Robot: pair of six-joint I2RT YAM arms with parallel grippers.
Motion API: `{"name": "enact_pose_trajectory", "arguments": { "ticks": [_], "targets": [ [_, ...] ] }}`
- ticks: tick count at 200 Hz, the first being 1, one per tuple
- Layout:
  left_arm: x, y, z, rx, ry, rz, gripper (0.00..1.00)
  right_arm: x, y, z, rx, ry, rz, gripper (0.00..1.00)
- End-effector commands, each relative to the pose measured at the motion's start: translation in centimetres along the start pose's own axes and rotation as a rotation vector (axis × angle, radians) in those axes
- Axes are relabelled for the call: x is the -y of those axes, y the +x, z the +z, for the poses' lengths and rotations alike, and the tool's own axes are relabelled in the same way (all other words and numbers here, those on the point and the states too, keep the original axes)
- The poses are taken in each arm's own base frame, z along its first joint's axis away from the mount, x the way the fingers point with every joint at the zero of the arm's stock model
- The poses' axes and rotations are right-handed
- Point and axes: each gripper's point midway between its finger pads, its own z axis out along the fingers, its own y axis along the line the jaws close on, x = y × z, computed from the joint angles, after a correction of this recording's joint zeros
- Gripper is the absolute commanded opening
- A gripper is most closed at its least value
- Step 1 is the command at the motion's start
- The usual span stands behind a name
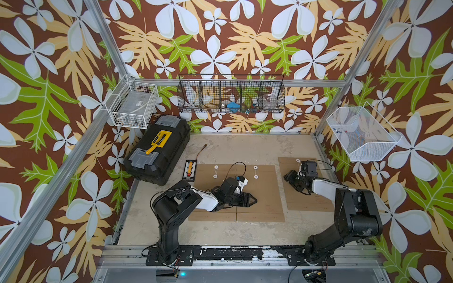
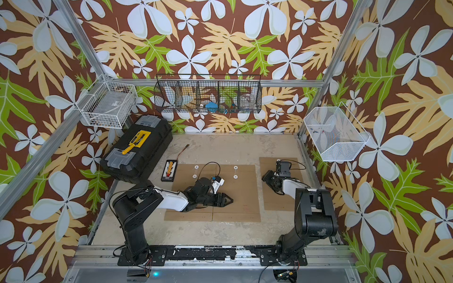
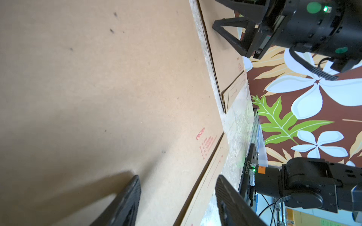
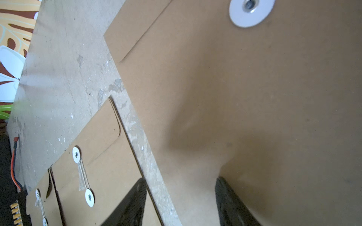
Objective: Close the mouth of the file bag
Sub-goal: Move the file bag to the center of the board.
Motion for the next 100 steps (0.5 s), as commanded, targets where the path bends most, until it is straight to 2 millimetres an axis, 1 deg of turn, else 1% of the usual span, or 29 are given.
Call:
{"name": "enact_pose_trajectory", "arguments": {
  "ticks": [1, 17, 33, 42, 48, 59, 73, 84, 94, 96, 97, 100],
  "targets": [
    [-2.3, 0.8, 0.3, -0.053, -0.117, -0.068, 0.65, 0.0, 0.9, -0.9, -0.036, 0.01, 0.01, 0.58],
    [-1.4, -0.7, 1.0, -0.033, -0.1, -0.048, 0.65, -0.5, 0.2, -2.4, -0.007, 0.008, -0.021, 0.58],
    [-1.0, -1.2, 1.6, -0.042, -0.091, -0.044, 0.65, -1.6, -0.5, -4.0, 0.013, -0.013, -0.069, 0.58],
    [-0.4, -1.4, 1.5, -0.042, -0.075, -0.043, 0.66, -2.3, -0.9, -4.9, 0.023, -0.022, -0.105, 0.59],
    [0.2, -1.7, 1.1, -0.034, -0.069, -0.037, 0.66, -2.8, -1.2, -5.5, 0.036, -0.029, -0.13, 0.59],
    [1.3, -2.4, -0.1, -0.013, -0.072, -0.015, 0.68, -3.6, -1.7, -6.5, 0.057, -0.036, -0.176, 0.6],
    [2.6, -3.6, -2.2, 0.034, -0.095, 0.028, 0.69, -4.9, -2.4, -7.9, 0.128, -0.059, -0.242, 0.62],
    [3.9, -4.6, -4.3, 0.082, -0.115, 0.085, 0.72, -6.2, -2.6, -9.2, 0.202, -0.104, -0.291, 0.66],
    [4.4, -5.6, -6.5, 0.146, -0.168, 0.141, 0.74, -7.7, -2.7, -10.7, 0.289, -0.177, -0.341, 0.71],
    [4.0, -5.9, -6.9, 0.163, -0.195, 0.149, 0.74, -8.0, -2.8, -11.1, 0.312, -0.189, -0.355, 0.72],
    [4.4, -6.0, -7.3, 0.172, -0.189, 0.159, 0.74, -8.1, -2.8, -11.3, 0.325, -0.194, -0.361, 0.72],
    [4.3, -6.4, -8.0, 0.198, -0.214, 0.18, 0.75, -8.4, -2.7, -11.8, 0.359, -0.207, -0.379, 0.74]
  ]
}}
